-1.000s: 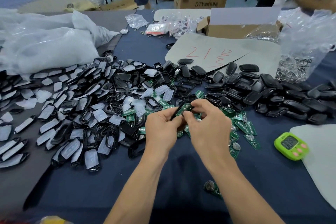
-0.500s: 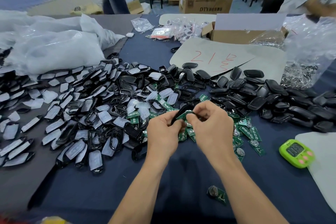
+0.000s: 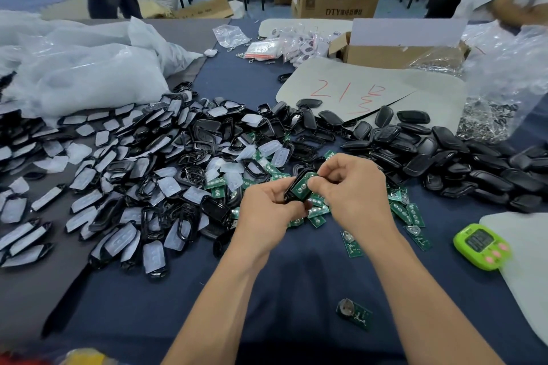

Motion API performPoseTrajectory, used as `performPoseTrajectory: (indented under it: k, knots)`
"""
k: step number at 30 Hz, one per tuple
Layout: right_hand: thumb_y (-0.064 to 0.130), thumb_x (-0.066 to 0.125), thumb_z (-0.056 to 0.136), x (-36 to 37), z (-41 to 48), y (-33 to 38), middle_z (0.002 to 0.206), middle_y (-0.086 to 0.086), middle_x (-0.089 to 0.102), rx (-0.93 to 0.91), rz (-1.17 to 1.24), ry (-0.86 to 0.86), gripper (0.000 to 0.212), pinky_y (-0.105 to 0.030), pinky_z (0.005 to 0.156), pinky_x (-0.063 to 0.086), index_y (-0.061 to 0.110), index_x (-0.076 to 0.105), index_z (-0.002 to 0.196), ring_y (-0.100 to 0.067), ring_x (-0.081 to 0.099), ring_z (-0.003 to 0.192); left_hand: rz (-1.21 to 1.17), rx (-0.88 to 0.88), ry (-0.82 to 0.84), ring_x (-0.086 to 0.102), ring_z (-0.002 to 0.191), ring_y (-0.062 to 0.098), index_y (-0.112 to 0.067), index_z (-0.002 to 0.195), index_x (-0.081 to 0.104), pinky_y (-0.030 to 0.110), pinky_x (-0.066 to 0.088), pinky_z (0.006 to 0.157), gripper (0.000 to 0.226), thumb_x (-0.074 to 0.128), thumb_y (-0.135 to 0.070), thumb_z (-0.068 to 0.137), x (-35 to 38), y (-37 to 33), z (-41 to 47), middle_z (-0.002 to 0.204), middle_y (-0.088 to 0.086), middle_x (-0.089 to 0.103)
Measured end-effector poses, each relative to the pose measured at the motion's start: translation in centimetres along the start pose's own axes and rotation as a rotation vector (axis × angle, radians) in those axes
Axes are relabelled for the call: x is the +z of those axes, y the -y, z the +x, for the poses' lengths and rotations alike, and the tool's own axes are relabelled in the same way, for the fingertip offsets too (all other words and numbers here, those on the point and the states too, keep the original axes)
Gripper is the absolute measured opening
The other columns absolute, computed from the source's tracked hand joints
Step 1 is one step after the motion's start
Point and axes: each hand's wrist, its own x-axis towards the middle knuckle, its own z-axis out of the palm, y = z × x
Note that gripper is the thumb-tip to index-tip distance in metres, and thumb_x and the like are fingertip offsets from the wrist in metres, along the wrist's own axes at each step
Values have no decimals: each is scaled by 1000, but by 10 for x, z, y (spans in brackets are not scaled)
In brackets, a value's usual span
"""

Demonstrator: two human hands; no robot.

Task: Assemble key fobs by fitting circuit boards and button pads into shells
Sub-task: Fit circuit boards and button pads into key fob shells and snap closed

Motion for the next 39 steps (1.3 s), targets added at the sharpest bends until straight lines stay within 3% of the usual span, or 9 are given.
performPoseTrajectory:
  k: [5,12,16,20,25,31,34,37,39]
  knots:
    - [21,90,72,-9,3,5,58,2,67,1,-34,43,23,-10,49,38,23,69,67,-1,51,47,-32,-55,58,74,83,13,-10,120,76,24,59,79,49,59,20,86,-6,-2,0,91,9,79]
    - [22,90,72,-14,4,9,60,5,68,-6,-55,81,23,-11,48,40,23,68,64,-2,50,46,2,-79,85,76,86,13,-16,110,78,24,60,80,44,57,17,92,-9,-9,-2,94,10,80]
    - [14,85,78,-15,0,8,60,-7,70,76,146,131,17,-25,51,45,15,72,68,-12,51,50,-21,-113,67,77,87,16,-6,113,77,23,60,77,36,57,16,92,-11,-14,-1,98,17,80]
    - [2,78,84,-18,-4,7,57,-6,68,153,392,202,13,-21,50,44,3,70,74,-12,51,46,-81,-157,79,77,86,18,-8,105,79,23,61,74,32,57,13,95,-13,-18,-2,101,17,80]
    - [10,80,82,-17,-7,12,57,-2,70,35,206,149,17,-26,54,46,15,72,68,-8,53,47,-59,-175,-52,79,81,19,-9,99,80,22,61,70,35,57,16,91,-6,-17,-3,89,14,81]
    - [11,82,79,-16,-13,14,58,-6,68,-118,183,169,19,-20,48,36,18,69,67,-11,46,47,-29,-183,-198,78,74,17,-20,70,82,21,60,65,48,58,20,83,0,-22,-2,77,10,79]
    - [11,82,78,-15,-14,12,58,-6,67,-127,203,196,18,-22,51,38,19,69,68,-10,47,50,-65,-206,-255,78,73,18,-10,83,81,21,60,63,39,57,21,83,-2,-24,-2,76,10,79]
    - [7,79,78,-16,-13,9,63,-8,70,-46,345,81,16,-31,58,46,17,70,69,-13,55,56,-141,-232,-252,78,69,18,4,97,75,20,59,61,30,55,22,84,-4,-25,-3,76,13,78]
    - [2,76,81,-21,-10,6,63,-7,70,11,444,6,21,-30,56,47,16,67,68,-15,59,57,-189,-245,-225,77,68,20,6,95,72,22,59,59,27,53,21,84,-6,-26,-4,78,17,78]
